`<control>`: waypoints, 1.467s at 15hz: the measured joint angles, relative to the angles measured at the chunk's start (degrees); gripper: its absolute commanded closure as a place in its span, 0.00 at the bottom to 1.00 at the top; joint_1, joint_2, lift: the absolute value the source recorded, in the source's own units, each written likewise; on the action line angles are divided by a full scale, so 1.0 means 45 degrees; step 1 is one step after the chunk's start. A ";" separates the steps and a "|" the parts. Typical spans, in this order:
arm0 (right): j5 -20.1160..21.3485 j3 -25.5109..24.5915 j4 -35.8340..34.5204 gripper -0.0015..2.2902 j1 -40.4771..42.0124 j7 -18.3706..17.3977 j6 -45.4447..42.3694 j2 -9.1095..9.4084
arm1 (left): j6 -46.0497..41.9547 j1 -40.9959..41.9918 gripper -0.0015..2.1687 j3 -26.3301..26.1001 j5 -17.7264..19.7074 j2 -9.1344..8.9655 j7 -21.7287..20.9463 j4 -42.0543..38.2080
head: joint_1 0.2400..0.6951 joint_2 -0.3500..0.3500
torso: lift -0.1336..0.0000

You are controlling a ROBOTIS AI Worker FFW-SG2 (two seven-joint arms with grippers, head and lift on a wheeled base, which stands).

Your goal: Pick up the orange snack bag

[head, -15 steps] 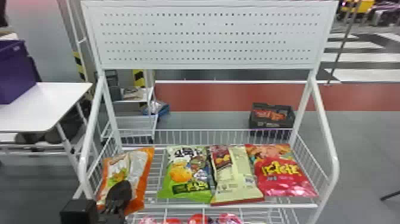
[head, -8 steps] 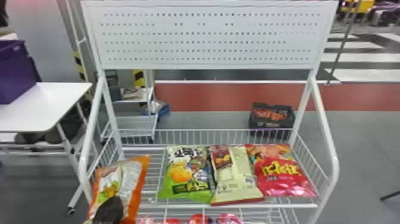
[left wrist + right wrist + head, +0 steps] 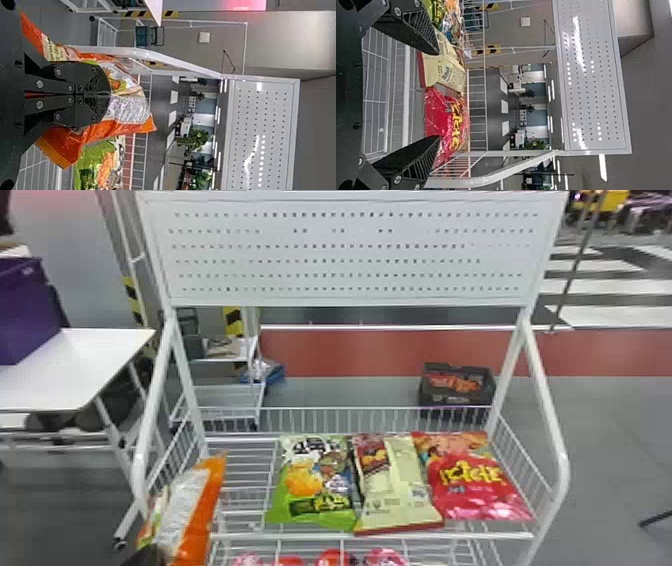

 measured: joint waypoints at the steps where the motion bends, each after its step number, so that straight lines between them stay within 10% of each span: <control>1: 0.0003 0.0003 0.0000 0.06 -0.0009 0.0000 0.0005 0.0000 | -0.0412 0.0269 0.63 0.0017 -0.0004 -0.0012 -0.0033 -0.0001 | 0.57 0.50 | 1.00; 22: 0.0023 0.0043 -0.0022 0.06 0.0027 0.0000 -0.0024 0.0039 | -0.2384 0.1516 0.63 0.0085 -0.0226 -0.0162 -0.0189 0.0354 | 0.57 0.50 | 1.00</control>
